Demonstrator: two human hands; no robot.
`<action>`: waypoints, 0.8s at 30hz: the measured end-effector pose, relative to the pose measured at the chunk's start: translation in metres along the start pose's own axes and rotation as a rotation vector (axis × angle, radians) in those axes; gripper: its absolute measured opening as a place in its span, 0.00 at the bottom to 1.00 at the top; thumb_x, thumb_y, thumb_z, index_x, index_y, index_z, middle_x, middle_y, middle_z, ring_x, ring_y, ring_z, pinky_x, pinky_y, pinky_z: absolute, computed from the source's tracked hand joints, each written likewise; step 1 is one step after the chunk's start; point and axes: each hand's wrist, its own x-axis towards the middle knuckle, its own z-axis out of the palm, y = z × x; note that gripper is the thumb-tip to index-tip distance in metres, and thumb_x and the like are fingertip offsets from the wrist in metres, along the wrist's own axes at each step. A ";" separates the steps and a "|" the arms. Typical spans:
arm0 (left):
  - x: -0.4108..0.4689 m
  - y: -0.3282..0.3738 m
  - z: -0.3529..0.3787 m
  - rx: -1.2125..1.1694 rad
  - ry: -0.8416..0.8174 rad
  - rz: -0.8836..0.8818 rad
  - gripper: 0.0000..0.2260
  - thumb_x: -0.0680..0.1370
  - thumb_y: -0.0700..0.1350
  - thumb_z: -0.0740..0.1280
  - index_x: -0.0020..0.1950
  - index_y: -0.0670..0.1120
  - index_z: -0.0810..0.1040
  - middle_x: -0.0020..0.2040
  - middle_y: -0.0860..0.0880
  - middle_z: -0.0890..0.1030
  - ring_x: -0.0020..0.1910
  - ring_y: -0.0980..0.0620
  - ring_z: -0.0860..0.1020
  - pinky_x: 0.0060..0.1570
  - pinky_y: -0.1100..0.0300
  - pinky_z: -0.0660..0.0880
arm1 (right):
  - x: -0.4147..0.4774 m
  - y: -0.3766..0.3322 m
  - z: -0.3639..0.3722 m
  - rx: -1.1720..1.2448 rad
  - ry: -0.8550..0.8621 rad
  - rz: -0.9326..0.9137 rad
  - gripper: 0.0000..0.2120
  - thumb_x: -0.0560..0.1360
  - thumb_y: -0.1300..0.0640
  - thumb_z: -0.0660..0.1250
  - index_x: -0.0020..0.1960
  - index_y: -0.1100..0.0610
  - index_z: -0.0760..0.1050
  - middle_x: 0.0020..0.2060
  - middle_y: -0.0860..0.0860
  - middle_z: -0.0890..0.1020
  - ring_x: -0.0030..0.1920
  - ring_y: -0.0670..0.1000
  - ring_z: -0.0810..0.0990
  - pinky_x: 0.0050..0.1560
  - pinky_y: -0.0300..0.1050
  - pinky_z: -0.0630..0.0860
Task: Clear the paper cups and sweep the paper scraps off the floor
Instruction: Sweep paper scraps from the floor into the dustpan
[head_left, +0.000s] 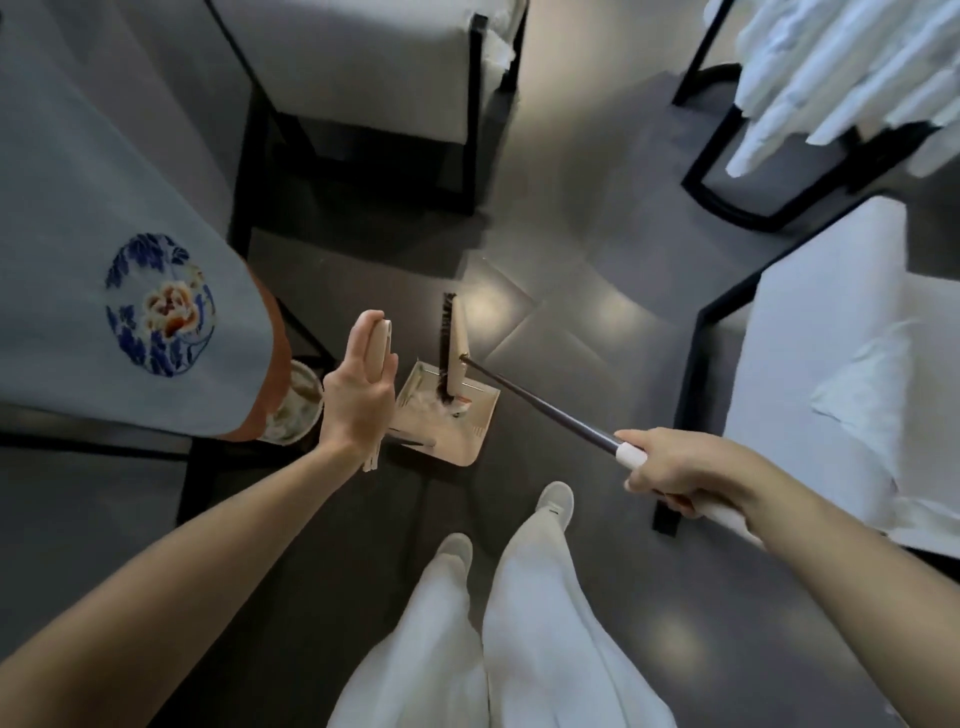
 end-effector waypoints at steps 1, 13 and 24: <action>0.000 0.002 -0.002 -0.013 -0.014 0.013 0.19 0.81 0.43 0.63 0.68 0.60 0.67 0.45 0.53 0.75 0.34 0.54 0.76 0.33 0.59 0.75 | -0.003 0.002 0.004 0.062 0.019 0.007 0.29 0.76 0.57 0.63 0.75 0.50 0.58 0.29 0.54 0.76 0.26 0.51 0.74 0.28 0.41 0.70; 0.048 0.047 0.017 -0.011 -0.001 0.070 0.18 0.81 0.43 0.62 0.69 0.58 0.67 0.48 0.51 0.75 0.33 0.55 0.74 0.30 0.59 0.75 | 0.034 0.009 -0.071 0.439 0.223 0.033 0.26 0.78 0.57 0.66 0.73 0.58 0.61 0.31 0.56 0.73 0.30 0.53 0.71 0.37 0.47 0.71; 0.121 0.079 0.070 0.109 -0.093 0.048 0.19 0.82 0.42 0.61 0.70 0.58 0.67 0.46 0.49 0.76 0.32 0.56 0.74 0.29 0.66 0.72 | 0.110 -0.007 -0.102 -0.176 0.151 0.070 0.22 0.80 0.54 0.62 0.70 0.59 0.63 0.65 0.57 0.75 0.60 0.59 0.77 0.52 0.45 0.73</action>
